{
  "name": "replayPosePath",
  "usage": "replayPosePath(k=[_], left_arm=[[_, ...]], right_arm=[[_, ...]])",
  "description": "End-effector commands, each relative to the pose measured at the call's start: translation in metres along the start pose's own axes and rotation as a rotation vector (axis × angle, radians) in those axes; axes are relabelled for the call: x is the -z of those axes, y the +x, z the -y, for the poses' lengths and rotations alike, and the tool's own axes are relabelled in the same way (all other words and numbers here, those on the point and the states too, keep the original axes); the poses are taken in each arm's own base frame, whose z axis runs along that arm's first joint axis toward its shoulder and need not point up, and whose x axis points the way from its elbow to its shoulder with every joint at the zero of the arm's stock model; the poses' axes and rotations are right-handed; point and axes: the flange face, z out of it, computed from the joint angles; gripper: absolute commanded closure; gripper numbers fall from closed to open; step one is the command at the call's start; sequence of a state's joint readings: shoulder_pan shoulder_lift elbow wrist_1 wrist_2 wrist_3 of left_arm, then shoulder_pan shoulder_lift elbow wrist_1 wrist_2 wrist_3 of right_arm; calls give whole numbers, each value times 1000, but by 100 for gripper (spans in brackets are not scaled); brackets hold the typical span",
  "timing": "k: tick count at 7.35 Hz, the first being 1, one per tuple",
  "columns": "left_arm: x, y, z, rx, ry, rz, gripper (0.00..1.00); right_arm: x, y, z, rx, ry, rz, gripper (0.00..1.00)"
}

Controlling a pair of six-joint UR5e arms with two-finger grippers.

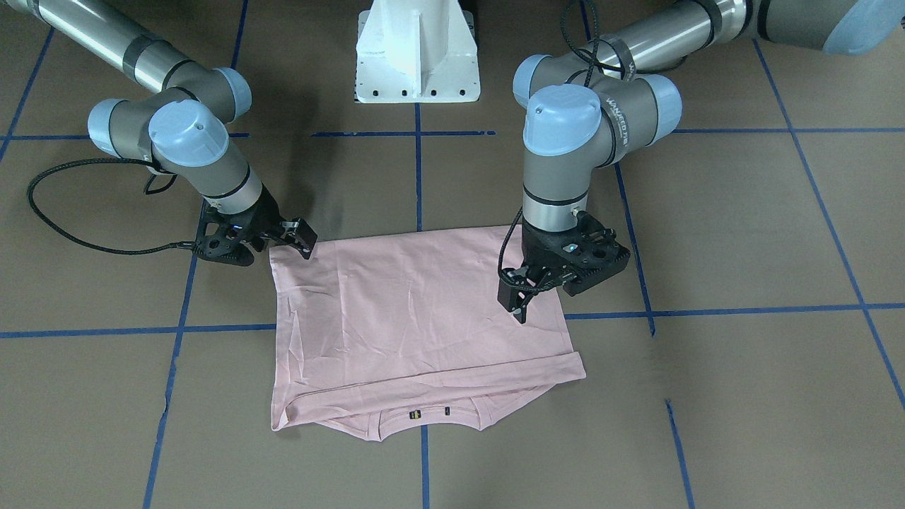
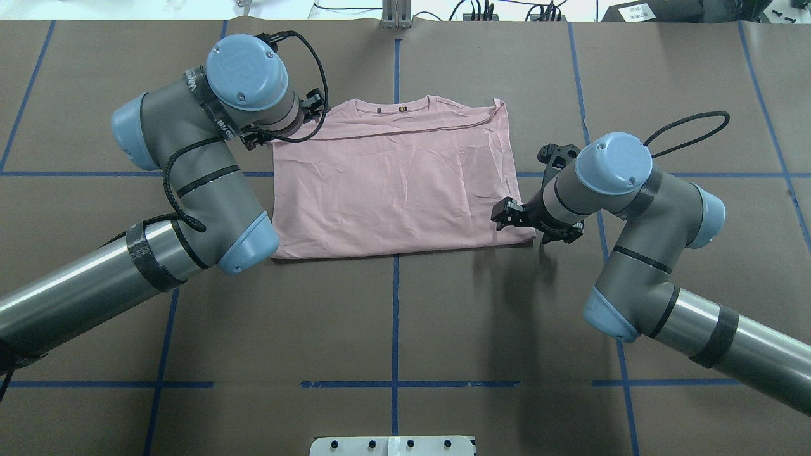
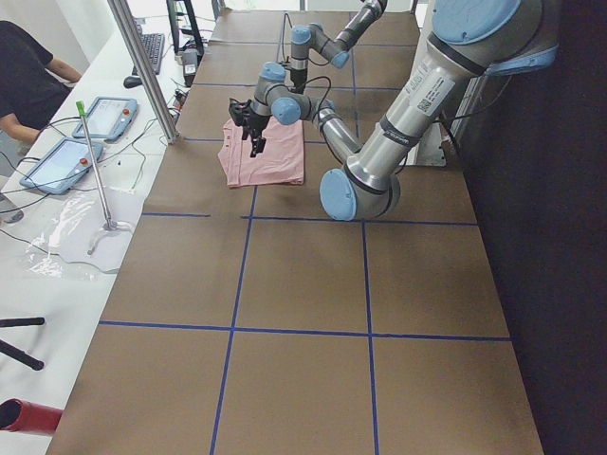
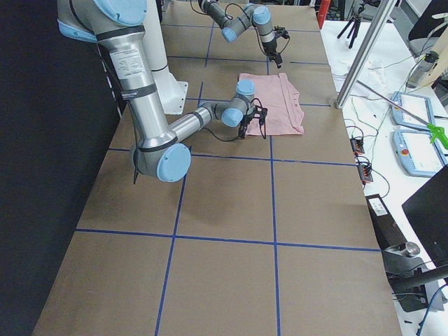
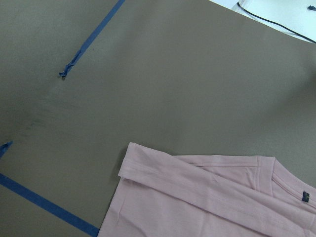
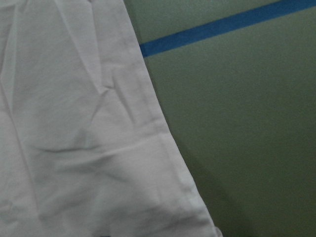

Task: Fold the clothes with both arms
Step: 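Lower the right gripper to the folded shirt's side edge and grasp it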

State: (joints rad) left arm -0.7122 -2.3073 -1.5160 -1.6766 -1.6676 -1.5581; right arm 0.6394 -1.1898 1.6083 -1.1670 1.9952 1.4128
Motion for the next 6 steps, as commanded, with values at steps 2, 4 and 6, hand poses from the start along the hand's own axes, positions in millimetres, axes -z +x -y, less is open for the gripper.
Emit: replayPosePath(k=[2, 4, 6], left_arm=[[6, 2, -5, 2, 2, -13, 0], [4, 3, -10, -3, -1, -12, 0], [9, 4, -10, -5, 4, -23, 0]], right_arm=[[-3, 0, -3, 7, -11, -4, 54], [-1, 0, -2, 16, -14, -2, 90], [8, 0, 5, 9, -10, 10, 100]])
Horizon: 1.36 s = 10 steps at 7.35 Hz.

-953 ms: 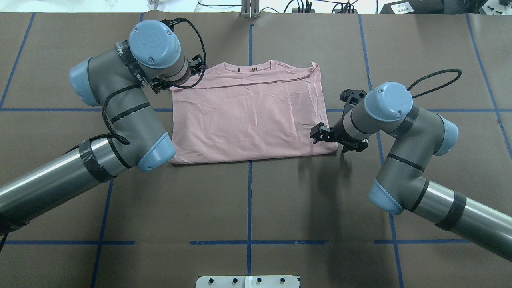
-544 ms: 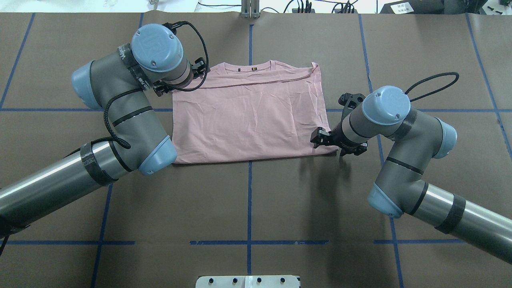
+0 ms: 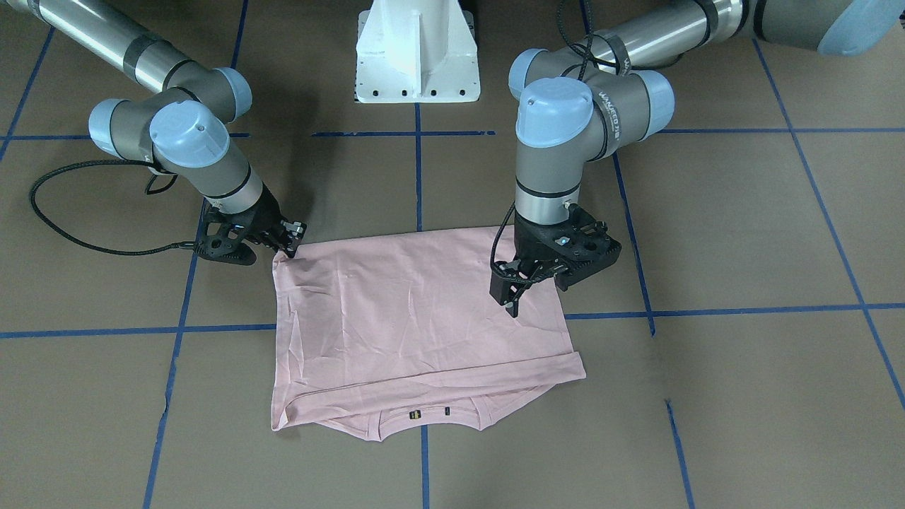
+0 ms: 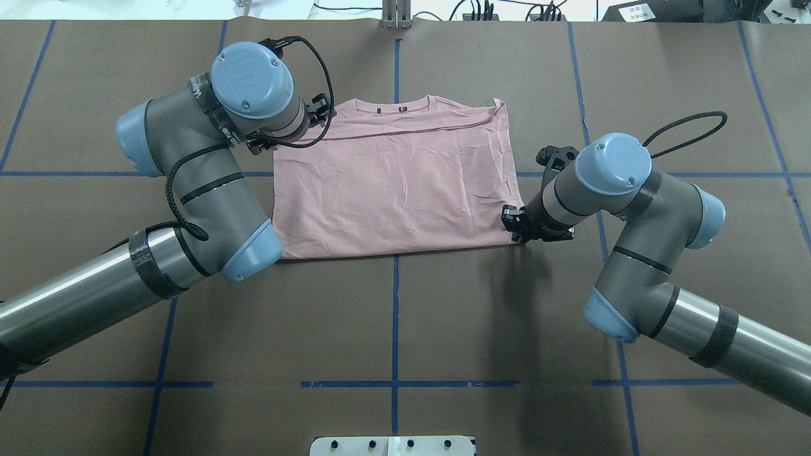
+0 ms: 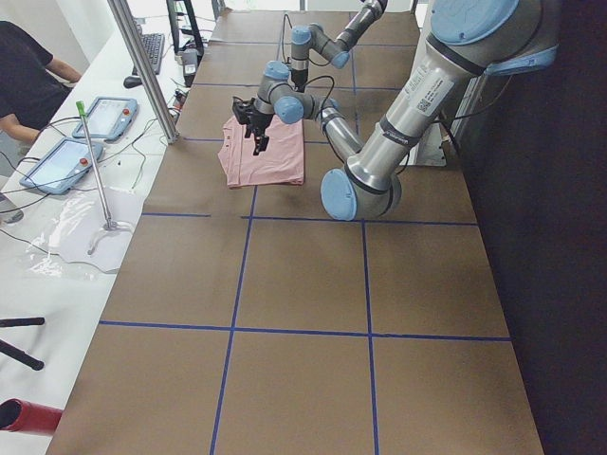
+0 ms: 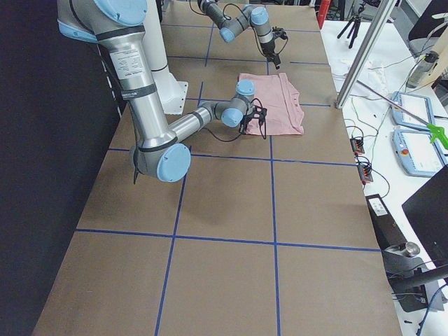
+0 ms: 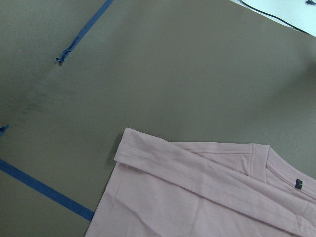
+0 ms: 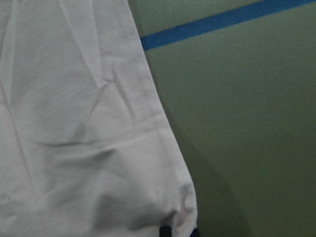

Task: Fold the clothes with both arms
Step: 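Drag the folded shirt toward the robot with the right gripper while the left gripper lowers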

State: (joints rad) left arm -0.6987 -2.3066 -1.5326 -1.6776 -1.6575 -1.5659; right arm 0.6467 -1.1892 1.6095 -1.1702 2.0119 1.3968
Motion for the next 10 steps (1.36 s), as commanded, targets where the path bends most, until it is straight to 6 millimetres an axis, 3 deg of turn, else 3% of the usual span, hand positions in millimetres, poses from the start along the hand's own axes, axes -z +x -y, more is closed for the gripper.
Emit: replayPosePath(k=[1, 3, 4, 6, 7, 9, 10], left_arm=[[8, 0, -6, -7, 1, -19, 0], [11, 0, -7, -9, 7, -25, 0], [15, 0, -15, -17, 3, -33, 0], [12, -4, -33, -33, 16, -32, 0], [14, -9, -42, -42, 21, -38, 0], [18, -14, -58, -42, 7, -48, 0], [21, -13, -63, -47, 1, -54, 0]], right_arm=[[8, 1, 3, -2, 4, 12, 100], [19, 26, -7, -2, 5, 9, 100], [26, 52, -41, 22, -24, 2, 100], [48, 95, -129, 86, -113, -12, 100], [56, 106, -182, 77, -189, -27, 100], [37, 97, -297, 91, -375, -75, 100], [34, 95, -324, 78, -408, -82, 14]])
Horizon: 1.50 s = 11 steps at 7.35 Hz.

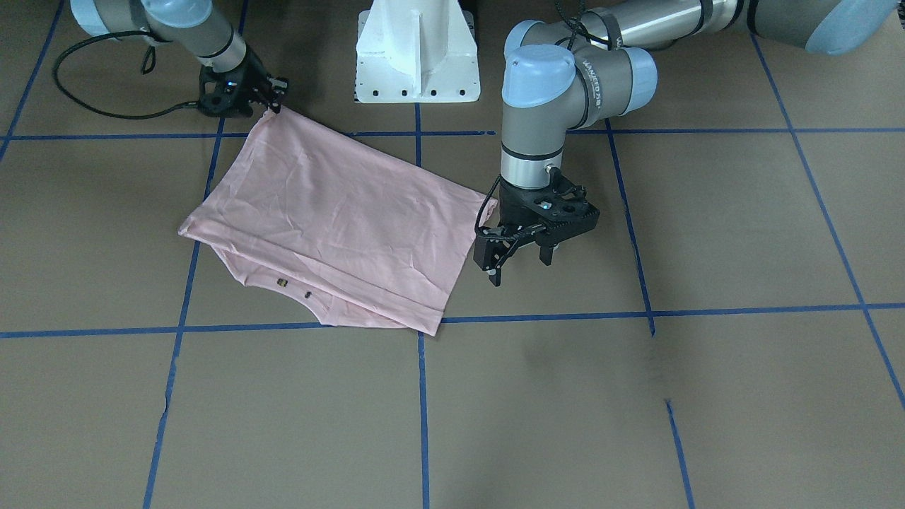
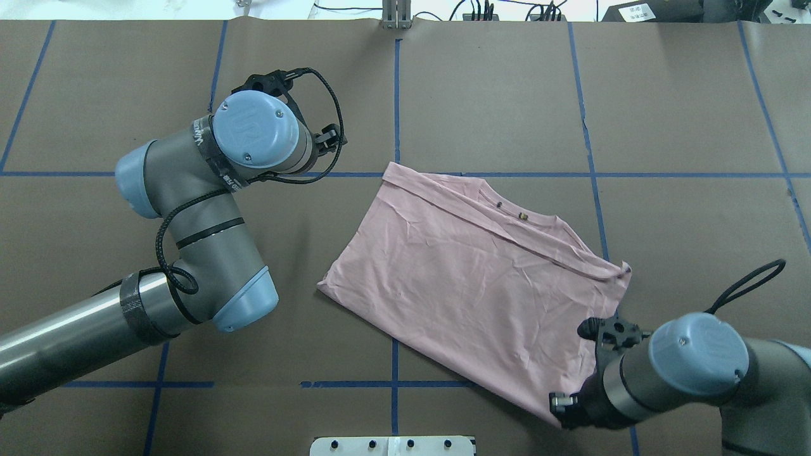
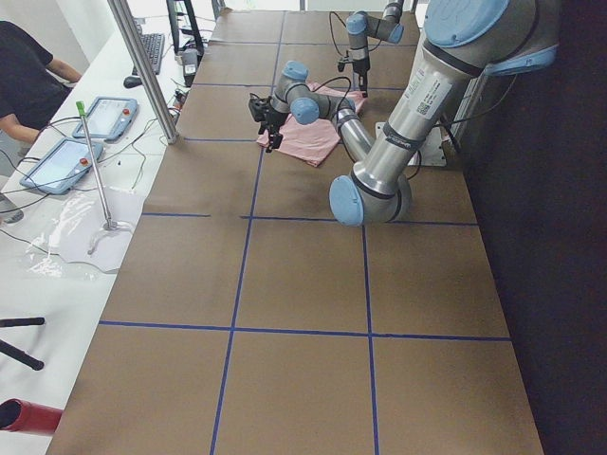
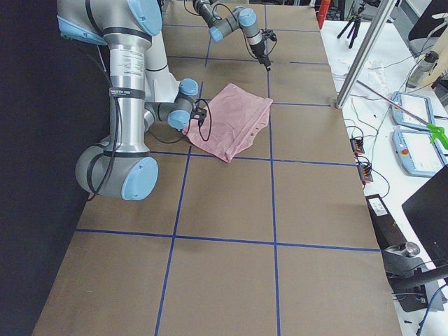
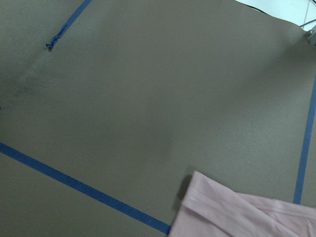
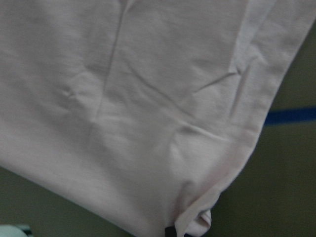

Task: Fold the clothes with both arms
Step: 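Drag the folded shirt toward the robot with the right gripper while the left gripper lowers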

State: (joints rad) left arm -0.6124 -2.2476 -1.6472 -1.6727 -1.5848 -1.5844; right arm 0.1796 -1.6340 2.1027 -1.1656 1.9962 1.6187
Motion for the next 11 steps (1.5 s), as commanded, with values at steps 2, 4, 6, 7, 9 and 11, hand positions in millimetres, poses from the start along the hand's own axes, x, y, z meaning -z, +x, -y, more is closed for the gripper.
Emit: replayPosePath(k=[2, 4, 6, 7, 9, 11], left_arm=[[14, 5, -42, -34, -54, -30, 0], [16, -4, -101, 52, -144, 16, 0], [7, -13, -159, 102, -188, 94, 2], [0, -17, -168, 116, -192, 112, 4], [-9, -32, -190, 126, -206, 144, 6], [-16, -42, -192, 121, -204, 161, 7]], right_arm=[[15, -36, -54, -35, 32, 96, 0], [46, -58, -15, -70, 225, 193, 0], [84, -71, 20, -110, 310, 266, 0], [93, -71, 29, -122, 331, 279, 0], [101, -72, 36, -129, 347, 291, 0], [101, -72, 36, -129, 347, 291, 0]])
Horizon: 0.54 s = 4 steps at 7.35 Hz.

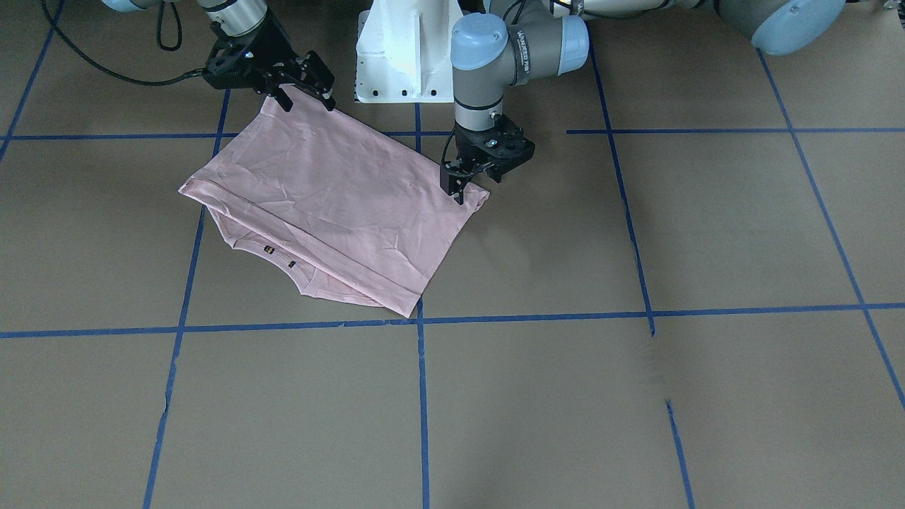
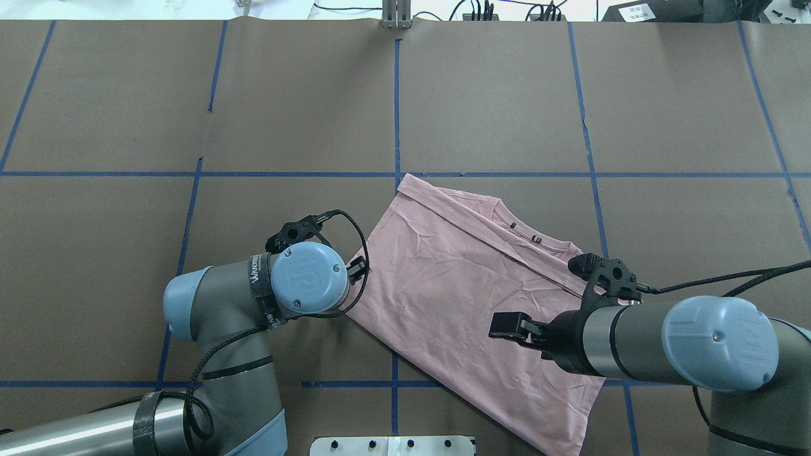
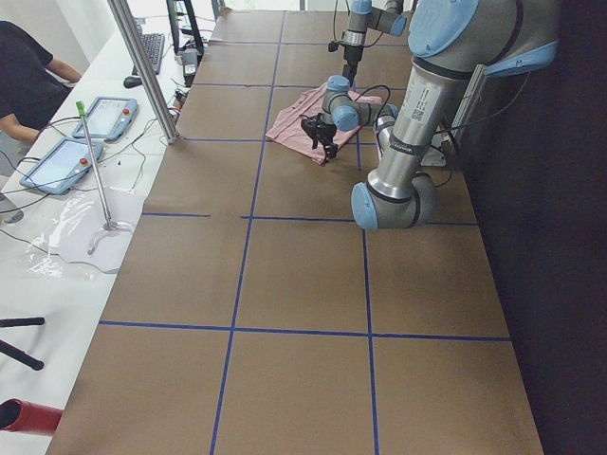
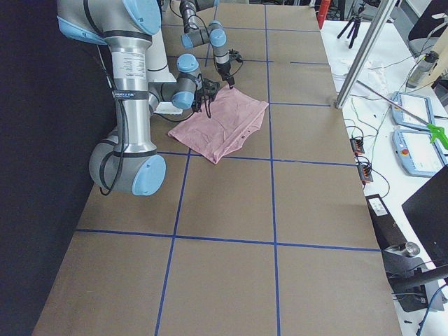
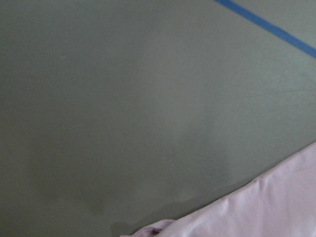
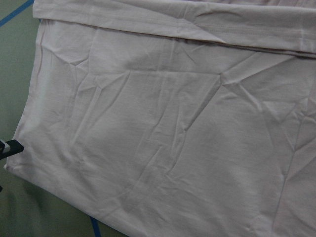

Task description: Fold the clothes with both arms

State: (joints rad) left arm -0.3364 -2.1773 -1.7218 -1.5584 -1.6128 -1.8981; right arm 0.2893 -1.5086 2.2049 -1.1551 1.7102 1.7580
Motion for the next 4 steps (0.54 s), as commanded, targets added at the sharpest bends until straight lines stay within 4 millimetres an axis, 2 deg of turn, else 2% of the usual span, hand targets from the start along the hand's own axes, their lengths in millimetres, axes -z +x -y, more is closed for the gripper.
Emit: replayPosePath(k=[1, 3, 4], left_arm=[[-5, -5, -3, -2, -1, 10, 10], [-6, -5, -7, -8, -5, 11, 14], [-8, -5, -7, -6, -4, 14, 26]], right_arm=[[1, -1, 1, -1, 3, 2, 0], [0, 0, 2, -2, 3, 1, 0], [1, -1, 3, -3, 5, 3, 0]])
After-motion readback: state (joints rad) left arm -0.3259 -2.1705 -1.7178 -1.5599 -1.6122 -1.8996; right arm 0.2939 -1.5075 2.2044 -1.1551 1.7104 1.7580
